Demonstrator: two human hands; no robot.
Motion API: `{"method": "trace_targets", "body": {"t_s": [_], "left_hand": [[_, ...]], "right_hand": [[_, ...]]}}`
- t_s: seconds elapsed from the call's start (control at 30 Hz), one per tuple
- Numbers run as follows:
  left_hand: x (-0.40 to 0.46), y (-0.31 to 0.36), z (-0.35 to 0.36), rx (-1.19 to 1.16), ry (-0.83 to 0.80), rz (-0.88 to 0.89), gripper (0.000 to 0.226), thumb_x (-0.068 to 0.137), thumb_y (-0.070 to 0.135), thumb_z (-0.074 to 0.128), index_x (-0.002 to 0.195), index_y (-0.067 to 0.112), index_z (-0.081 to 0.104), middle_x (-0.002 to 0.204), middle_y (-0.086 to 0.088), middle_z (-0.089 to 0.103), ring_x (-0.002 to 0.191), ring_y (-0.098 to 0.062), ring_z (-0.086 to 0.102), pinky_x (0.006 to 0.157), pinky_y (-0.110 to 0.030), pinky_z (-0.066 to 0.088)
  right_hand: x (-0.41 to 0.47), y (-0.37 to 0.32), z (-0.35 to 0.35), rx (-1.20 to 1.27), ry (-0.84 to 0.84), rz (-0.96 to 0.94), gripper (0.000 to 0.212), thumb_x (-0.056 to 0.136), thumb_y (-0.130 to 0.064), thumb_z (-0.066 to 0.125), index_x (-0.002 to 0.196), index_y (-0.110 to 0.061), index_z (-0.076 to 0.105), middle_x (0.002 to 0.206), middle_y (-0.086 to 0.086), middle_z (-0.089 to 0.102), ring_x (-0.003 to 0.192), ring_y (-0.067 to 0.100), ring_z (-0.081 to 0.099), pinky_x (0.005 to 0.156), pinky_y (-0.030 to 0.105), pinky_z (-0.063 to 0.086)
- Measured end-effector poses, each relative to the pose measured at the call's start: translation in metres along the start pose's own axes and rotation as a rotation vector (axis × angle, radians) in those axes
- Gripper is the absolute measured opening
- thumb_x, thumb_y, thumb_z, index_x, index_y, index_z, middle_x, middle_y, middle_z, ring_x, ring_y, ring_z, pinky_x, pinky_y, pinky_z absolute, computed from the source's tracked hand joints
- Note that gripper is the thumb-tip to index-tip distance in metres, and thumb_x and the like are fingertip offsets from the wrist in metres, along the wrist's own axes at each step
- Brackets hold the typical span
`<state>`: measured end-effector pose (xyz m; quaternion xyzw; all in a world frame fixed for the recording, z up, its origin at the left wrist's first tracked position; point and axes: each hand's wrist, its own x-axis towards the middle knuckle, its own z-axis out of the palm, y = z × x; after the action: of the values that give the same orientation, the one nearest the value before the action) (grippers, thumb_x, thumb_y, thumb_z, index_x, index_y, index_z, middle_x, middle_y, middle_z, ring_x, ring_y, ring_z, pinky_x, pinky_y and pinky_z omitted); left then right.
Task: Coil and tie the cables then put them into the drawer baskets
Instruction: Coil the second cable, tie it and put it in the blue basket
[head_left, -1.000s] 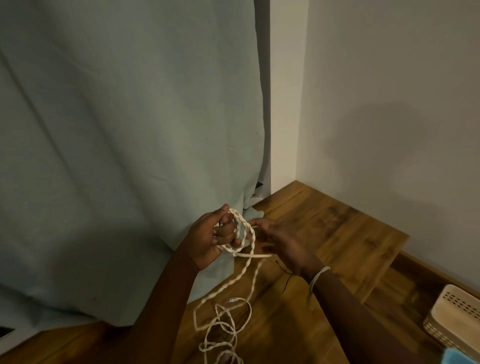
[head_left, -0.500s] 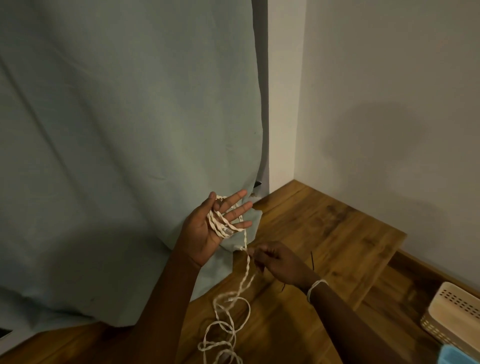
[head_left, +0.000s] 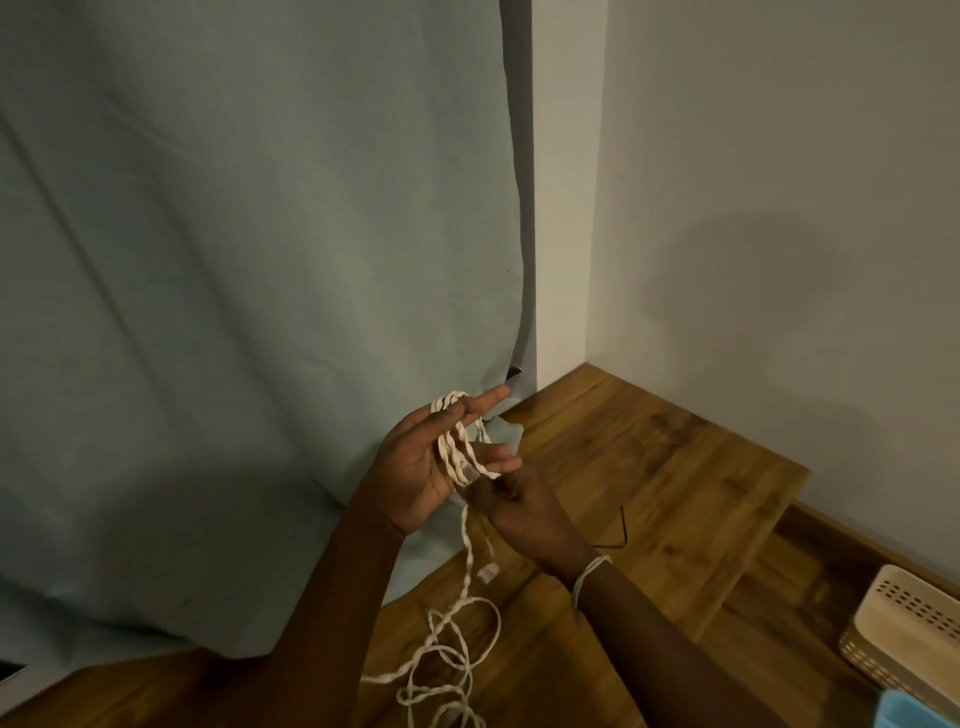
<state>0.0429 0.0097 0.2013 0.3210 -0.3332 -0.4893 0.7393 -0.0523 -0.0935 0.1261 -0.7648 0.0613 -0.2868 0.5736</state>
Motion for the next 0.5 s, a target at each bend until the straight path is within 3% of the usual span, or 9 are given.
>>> {"method": "trace_targets", "body": {"t_s": [0.07, 0.13, 0.2, 0.3, 0.33, 0.4, 0.43, 0.5], "left_hand": [[0.000, 0.002, 0.000, 0.021, 0.023, 0.066, 0.034, 0.080, 0.021, 0.075, 0.108, 0.004, 0.067, 0.149, -0.017, 0.044, 0.077, -0.029, 0.074, 0.100, -0.066, 0.041], [0.000, 0.004, 0.000, 0.003, 0.079, 0.134, 0.023, 0.082, 0.016, 0.070, 0.103, 0.005, 0.070, 0.148, -0.018, 0.044, 0.088, -0.034, 0.072, 0.100, -0.065, 0.041], [-0.002, 0.008, 0.000, -0.002, 0.157, 0.181, 0.020, 0.089, 0.010, 0.054, 0.093, 0.009, 0.074, 0.143, -0.017, 0.051, 0.107, -0.044, 0.065, 0.099, -0.065, 0.041], [0.000, 0.010, -0.004, 0.131, 0.229, 0.223, 0.025, 0.089, 0.005, 0.051, 0.099, 0.016, 0.072, 0.130, -0.005, 0.064, 0.116, -0.039, 0.061, 0.097, -0.055, 0.047], [0.000, 0.008, -0.008, 0.252, 0.283, 0.239, 0.025, 0.088, 0.006, 0.053, 0.106, 0.015, 0.068, 0.127, -0.002, 0.065, 0.112, -0.030, 0.064, 0.091, -0.046, 0.048], [0.000, 0.000, -0.022, 0.688, 0.419, 0.282, 0.031, 0.093, 0.007, 0.056, 0.122, 0.016, 0.058, 0.119, -0.009, 0.062, 0.089, -0.011, 0.062, 0.075, -0.032, 0.048], [-0.001, -0.004, -0.029, 0.973, 0.446, 0.311, 0.034, 0.095, 0.005, 0.055, 0.128, 0.016, 0.054, 0.113, -0.013, 0.062, 0.083, -0.007, 0.058, 0.075, -0.028, 0.051], [-0.001, -0.011, -0.043, 1.415, 0.398, 0.377, 0.034, 0.093, -0.002, 0.054, 0.126, 0.005, 0.055, 0.104, -0.008, 0.063, 0.093, -0.007, 0.060, 0.094, -0.033, 0.052]], "right_hand": [[-0.001, 0.007, 0.003, -0.107, 0.003, -0.028, 0.019, 0.091, -0.012, 0.064, 0.108, -0.010, 0.072, 0.102, 0.000, 0.071, 0.087, 0.005, 0.066, 0.073, 0.025, 0.053], [-0.001, 0.017, 0.004, -0.371, -0.061, -0.049, 0.029, 0.081, -0.023, 0.060, 0.106, -0.015, 0.072, 0.118, 0.003, 0.067, 0.105, 0.013, 0.063, 0.087, 0.035, 0.054], [-0.005, 0.026, 0.005, -0.693, -0.187, 0.028, 0.040, 0.082, -0.022, 0.059, 0.121, -0.021, 0.068, 0.141, 0.005, 0.051, 0.131, 0.023, 0.045, 0.110, 0.041, 0.039], [-0.015, 0.026, 0.007, -0.861, -0.242, 0.028, 0.044, 0.093, -0.023, 0.057, 0.137, -0.024, 0.057, 0.150, 0.005, 0.037, 0.141, 0.025, 0.030, 0.120, 0.052, 0.012], [-0.017, 0.022, 0.007, -0.869, -0.231, -0.016, 0.043, 0.094, -0.024, 0.055, 0.137, -0.024, 0.056, 0.148, 0.007, 0.039, 0.140, 0.025, 0.032, 0.121, 0.053, 0.014], [-0.018, 0.016, 0.006, -0.844, -0.150, -0.110, 0.037, 0.094, -0.021, 0.054, 0.131, -0.019, 0.060, 0.140, 0.010, 0.046, 0.130, 0.027, 0.042, 0.112, 0.046, 0.035], [-0.018, 0.012, 0.005, -0.782, -0.092, -0.144, 0.031, 0.095, -0.018, 0.054, 0.124, -0.014, 0.062, 0.130, 0.010, 0.052, 0.118, 0.026, 0.049, 0.101, 0.040, 0.043], [-0.017, 0.007, -0.004, -0.721, 0.014, -0.197, 0.014, 0.095, -0.013, 0.058, 0.106, -0.007, 0.064, 0.104, 0.007, 0.060, 0.090, 0.021, 0.058, 0.079, 0.031, 0.048]]}}
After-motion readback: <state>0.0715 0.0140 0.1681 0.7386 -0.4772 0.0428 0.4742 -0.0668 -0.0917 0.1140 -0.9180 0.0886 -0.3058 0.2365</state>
